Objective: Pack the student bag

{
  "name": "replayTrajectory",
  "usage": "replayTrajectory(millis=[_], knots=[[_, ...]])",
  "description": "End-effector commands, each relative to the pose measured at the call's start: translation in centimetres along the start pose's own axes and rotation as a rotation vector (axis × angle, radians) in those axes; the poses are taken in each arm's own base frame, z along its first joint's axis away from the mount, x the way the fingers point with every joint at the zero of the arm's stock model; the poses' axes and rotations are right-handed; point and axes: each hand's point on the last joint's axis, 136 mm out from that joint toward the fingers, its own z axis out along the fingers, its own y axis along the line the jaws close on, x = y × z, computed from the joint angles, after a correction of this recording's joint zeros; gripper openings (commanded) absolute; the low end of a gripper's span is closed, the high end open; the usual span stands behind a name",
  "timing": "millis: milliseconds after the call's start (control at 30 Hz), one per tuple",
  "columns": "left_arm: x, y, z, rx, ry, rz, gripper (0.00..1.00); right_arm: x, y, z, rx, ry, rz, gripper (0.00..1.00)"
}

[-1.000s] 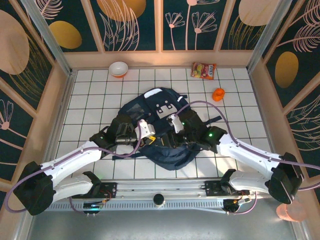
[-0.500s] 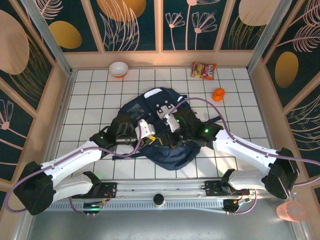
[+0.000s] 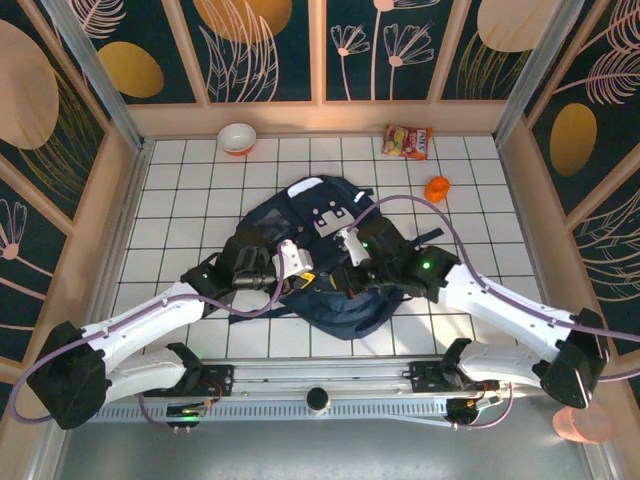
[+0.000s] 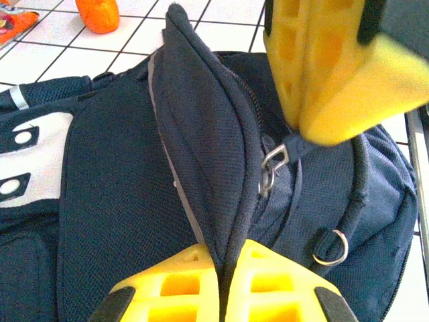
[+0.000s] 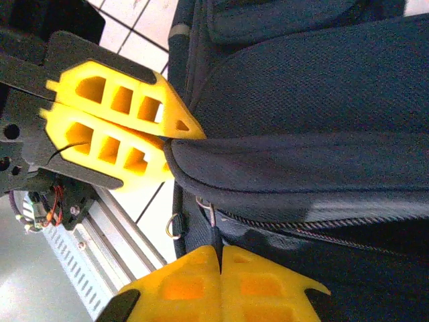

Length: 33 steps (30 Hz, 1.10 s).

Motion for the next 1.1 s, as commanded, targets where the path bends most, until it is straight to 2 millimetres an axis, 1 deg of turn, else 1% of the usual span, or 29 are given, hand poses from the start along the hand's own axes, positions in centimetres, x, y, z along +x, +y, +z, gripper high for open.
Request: replayTrajectory(millis=[0, 100, 233, 300, 367, 433, 500, 600, 767, 800, 833, 900, 933, 1000, 1067], knots=[[-1.0, 0.5, -0.3, -0.015, -0.015, 0.008, 0.00, 1.9, -4.0, -1.3, 0.151, 0.018, 0.075, 0.00], [-0.9, 0.5, -0.2, -0.013, -0.011, 0.006, 0.00, 2.2, -2.8, -1.0, 0.080, 0.033, 0.069, 0.00], [-1.1, 0.5, 0.0, -0.001, -0.015, 0.005, 0.00, 2.5, -1.1, 0.0, 0.000, 0.057, 0.048, 0.00], [-1.2, 0.5, 0.0, 0.004, -0.017, 0.006, 0.00, 2.5, -1.0, 0.6, -0.003, 0.069, 0.045, 0.00], [-1.4, 0.5, 0.1, 0.006, -0.021, 0.007, 0.00, 2.6, -1.1, 1.0, 0.001, 0.078, 0.040, 0.04], [-1.5, 0.5, 0.1, 0.010, -0.022, 0.008, 0.00, 2.3, -1.0, 1.4, -0.001, 0.079, 0.032, 0.12], [-1.6, 0.5, 0.1, 0.011, -0.022, 0.009, 0.00, 2.0, -0.9, 1.6, -0.007, 0.076, 0.026, 0.16], [-1.8, 0.4, 0.0, 0.015, -0.028, 0.011, 0.00, 1.5, -0.5, 1.8, -0.026, 0.061, 0.017, 0.19], [-2.1, 0.3, 0.0, 0.024, -0.040, 0.014, 0.00, 1.1, -0.9, 2.3, -0.002, 0.056, 0.011, 0.22], [-2.2, 0.2, -0.1, 0.027, -0.043, 0.015, 0.00, 1.0, -1.0, 2.3, 0.005, 0.054, 0.009, 0.22], [-2.2, 0.2, -0.1, 0.027, -0.043, 0.017, 0.00, 0.8, -0.9, 2.2, 0.006, 0.048, 0.003, 0.19], [-1.9, 0.3, -0.1, 0.023, -0.034, 0.017, 0.00, 0.4, -1.1, 2.0, 0.022, 0.037, -0.001, 0.07], [-1.7, 0.4, -0.1, 0.014, -0.025, 0.018, 0.00, 0.2, -1.5, 1.7, 0.047, 0.031, 0.003, 0.01], [-0.8, 0.8, -0.1, -0.013, 0.007, 0.022, 0.00, 0.4, -2.6, 1.2, 0.083, 0.038, 0.029, 0.00], [0.2, 1.2, -0.5, -0.038, 0.024, 0.032, 0.00, 0.8, -4.1, 0.6, 0.110, 0.045, 0.076, 0.00]])
